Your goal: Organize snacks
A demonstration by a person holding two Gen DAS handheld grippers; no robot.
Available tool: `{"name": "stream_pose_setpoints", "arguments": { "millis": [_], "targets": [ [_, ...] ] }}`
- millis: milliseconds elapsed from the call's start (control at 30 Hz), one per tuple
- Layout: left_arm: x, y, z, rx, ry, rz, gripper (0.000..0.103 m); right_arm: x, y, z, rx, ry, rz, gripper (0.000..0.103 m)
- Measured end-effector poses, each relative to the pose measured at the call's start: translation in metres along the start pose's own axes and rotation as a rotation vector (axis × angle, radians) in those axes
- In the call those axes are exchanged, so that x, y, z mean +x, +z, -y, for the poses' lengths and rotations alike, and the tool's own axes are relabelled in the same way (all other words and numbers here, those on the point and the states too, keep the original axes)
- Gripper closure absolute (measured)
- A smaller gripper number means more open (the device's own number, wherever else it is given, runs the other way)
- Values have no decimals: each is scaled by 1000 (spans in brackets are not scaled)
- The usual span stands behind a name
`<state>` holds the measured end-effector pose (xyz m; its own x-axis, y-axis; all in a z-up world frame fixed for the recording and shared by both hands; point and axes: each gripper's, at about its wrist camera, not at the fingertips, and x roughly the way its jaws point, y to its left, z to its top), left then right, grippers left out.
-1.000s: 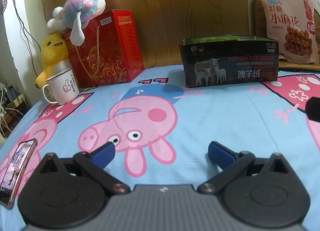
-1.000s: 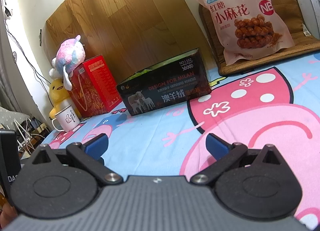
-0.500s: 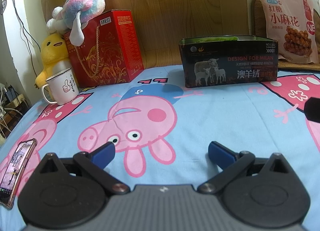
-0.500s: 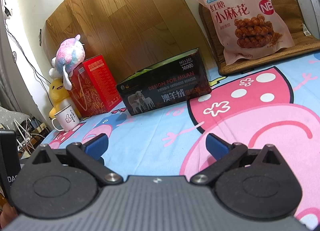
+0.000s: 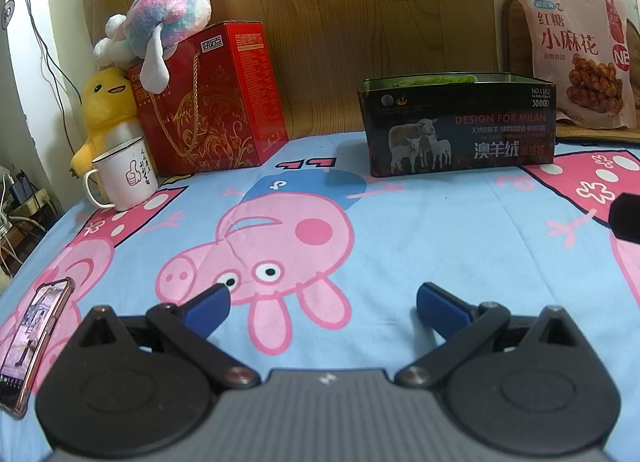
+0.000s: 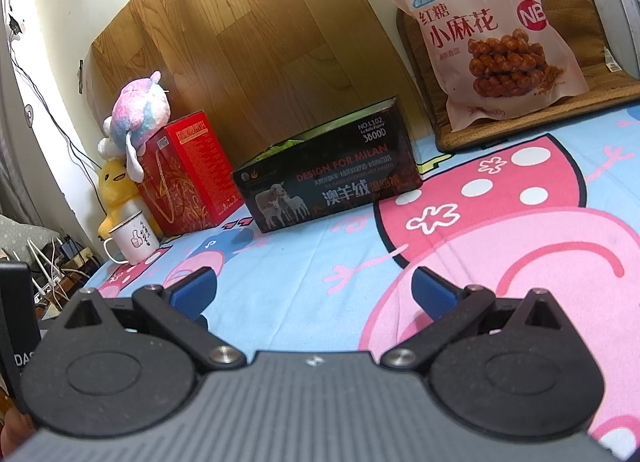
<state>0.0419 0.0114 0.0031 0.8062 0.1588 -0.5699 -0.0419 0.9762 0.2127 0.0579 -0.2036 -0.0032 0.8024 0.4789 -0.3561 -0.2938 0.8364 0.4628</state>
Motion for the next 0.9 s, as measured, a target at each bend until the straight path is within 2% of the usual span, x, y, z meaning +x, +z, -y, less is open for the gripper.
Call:
{"name": "stream_pose_setpoints", "arguments": {
  "millis": [900],
  "targets": [
    [-1, 0, 1, -1, 2, 0, 0, -1, 0, 1, 3, 4, 6, 0]
  ]
}}
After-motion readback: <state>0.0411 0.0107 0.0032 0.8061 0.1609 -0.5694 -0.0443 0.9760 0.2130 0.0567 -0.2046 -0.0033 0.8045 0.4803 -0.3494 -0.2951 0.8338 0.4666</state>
